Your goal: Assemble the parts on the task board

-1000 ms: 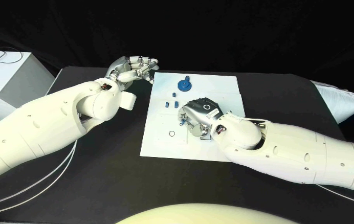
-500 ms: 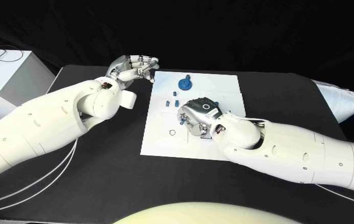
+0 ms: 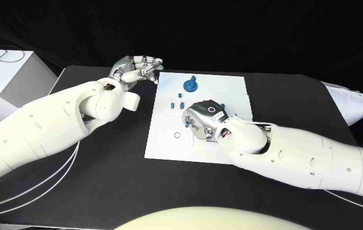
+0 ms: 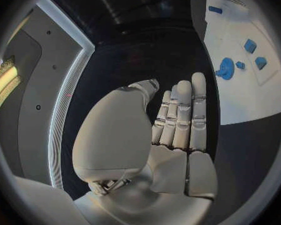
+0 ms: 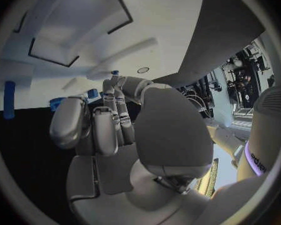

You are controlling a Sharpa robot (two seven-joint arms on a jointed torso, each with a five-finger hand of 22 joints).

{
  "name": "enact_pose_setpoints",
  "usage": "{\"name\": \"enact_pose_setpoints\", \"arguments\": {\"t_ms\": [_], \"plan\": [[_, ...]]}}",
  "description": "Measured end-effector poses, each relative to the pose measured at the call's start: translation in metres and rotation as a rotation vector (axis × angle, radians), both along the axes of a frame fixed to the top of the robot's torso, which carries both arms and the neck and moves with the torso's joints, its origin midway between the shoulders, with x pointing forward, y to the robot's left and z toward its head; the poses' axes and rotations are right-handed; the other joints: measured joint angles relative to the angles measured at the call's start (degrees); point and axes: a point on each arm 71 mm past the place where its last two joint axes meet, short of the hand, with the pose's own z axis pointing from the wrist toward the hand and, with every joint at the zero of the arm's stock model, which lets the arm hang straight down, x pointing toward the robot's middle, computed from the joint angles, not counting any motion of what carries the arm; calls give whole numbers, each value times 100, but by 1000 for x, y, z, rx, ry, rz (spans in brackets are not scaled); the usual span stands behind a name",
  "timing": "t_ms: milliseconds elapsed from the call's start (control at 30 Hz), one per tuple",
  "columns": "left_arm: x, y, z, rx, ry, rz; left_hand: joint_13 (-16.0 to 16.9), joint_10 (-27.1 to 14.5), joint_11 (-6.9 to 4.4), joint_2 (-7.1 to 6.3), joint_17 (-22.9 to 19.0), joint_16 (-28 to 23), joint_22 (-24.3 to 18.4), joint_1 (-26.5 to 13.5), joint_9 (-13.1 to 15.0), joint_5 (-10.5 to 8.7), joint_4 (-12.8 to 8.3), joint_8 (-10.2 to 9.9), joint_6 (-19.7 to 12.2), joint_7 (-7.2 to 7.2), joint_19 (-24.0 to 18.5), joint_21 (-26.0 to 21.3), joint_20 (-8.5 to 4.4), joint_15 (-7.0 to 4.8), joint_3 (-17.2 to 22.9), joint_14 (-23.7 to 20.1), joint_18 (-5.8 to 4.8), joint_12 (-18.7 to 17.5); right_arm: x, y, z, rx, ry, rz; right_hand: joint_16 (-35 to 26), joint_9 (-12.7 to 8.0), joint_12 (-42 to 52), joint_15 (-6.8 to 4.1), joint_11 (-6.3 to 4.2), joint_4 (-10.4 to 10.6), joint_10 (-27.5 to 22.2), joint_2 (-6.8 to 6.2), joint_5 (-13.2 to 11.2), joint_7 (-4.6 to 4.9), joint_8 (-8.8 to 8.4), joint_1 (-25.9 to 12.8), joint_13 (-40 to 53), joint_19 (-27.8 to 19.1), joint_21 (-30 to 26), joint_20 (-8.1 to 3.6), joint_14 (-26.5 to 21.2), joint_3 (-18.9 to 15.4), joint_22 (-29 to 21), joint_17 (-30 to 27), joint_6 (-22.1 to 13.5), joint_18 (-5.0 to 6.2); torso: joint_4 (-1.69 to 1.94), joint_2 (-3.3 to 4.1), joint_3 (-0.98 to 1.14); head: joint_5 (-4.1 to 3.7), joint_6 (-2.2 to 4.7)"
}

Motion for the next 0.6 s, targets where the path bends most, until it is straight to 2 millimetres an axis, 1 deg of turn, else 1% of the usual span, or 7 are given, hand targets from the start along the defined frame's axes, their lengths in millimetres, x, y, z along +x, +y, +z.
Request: {"name": "enact_pose_setpoints", "arguments": {"t_ms": [333,400,600], "plan": [[0,0,0,2,4,0,0,0,0,0,0,0,-7,0,0,0,0,0,0,0,0,0,0,0,0,0,0,0,2,2,-3,-13,1,-3,0,3,0,0,-1,0,1,-16,-5,-8,0,15,-1,0,0,0,0,0,0,0,-9,1,-1,0,-1,2,-18],[0,1,0,2,5,0,0,-21,21,0,-6,0,-7,0,0,0,17,0,0,0,0,0,0,0,-17,0,0,0,1,2,-4,-17,3,-2,0,3,-1,0,0,0,1,-16,-5,-8,0,15,-2,0,0,0,0,0,-1,0,-10,1,-1,0,-1,3,-21],[0,1,0,3,7,0,0,-21,21,0,-6,0,-7,0,0,0,17,0,0,0,0,0,0,0,-17,0,0,0,1,3,-5,-27,1,0,0,3,-1,0,-1,0,1,-8,-14,-4,-7,7,-3,0,0,0,0,-1,-1,0,-16,1,-2,2,0,11,-34]]}}
